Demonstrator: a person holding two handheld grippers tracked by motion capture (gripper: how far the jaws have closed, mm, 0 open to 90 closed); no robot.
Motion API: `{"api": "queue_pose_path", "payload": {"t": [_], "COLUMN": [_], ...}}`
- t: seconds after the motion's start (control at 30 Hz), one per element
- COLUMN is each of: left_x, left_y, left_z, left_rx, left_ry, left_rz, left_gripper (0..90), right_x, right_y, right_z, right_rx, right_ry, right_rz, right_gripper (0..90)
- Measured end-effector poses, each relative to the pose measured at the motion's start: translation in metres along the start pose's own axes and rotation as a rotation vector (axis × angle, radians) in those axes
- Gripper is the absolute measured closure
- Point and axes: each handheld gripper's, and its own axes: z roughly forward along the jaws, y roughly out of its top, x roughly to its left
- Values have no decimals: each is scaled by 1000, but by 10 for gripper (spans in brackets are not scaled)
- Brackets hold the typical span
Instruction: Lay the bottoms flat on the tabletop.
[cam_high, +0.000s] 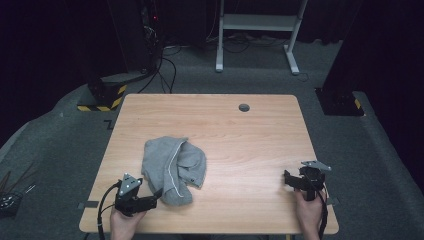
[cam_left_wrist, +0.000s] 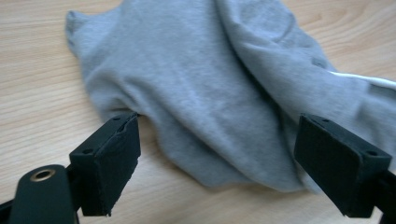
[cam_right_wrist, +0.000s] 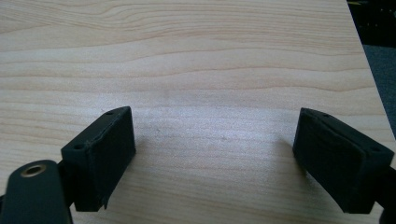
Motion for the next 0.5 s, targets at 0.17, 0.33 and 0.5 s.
{"api": "queue_pose_path", "payload": {"t": [0.17, 0.33, 0.5], "left_x": [-10, -15, -25], "left_y": [-4, -2, 3], "left_z": [-7, 2, 25], "left_rx": [-10, 14, 79], "left_ry": [-19, -42, -48], "left_rz": [19, 36, 89], "left_gripper": [150, 150, 152], "right_x": [0, 0, 0], "right_y": [0, 0, 0], "right_z": [0, 0, 0], "right_rx": [-1, -1, -2], "right_ry": [0, 1, 1], "right_rz": [-3, -4, -6], "right_gripper": [127, 127, 127]}}
